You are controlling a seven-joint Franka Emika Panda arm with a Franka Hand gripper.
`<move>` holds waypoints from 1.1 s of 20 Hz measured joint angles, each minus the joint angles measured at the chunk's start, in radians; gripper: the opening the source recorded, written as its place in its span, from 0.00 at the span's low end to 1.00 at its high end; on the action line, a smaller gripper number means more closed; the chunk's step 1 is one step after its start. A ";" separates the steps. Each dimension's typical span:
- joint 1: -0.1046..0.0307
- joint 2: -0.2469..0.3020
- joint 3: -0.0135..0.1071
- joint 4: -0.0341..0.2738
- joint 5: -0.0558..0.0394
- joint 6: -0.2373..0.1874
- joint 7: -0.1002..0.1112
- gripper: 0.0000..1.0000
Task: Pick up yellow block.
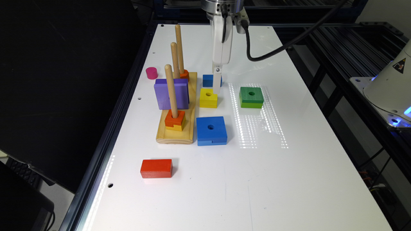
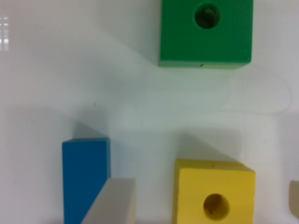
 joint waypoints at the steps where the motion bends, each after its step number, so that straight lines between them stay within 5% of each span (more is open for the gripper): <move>1: 0.000 0.004 0.000 0.000 0.0000 0.004 0.000 1.00; 22: 0.002 0.037 0.016 0.009 0.0000 0.036 0.017 1.00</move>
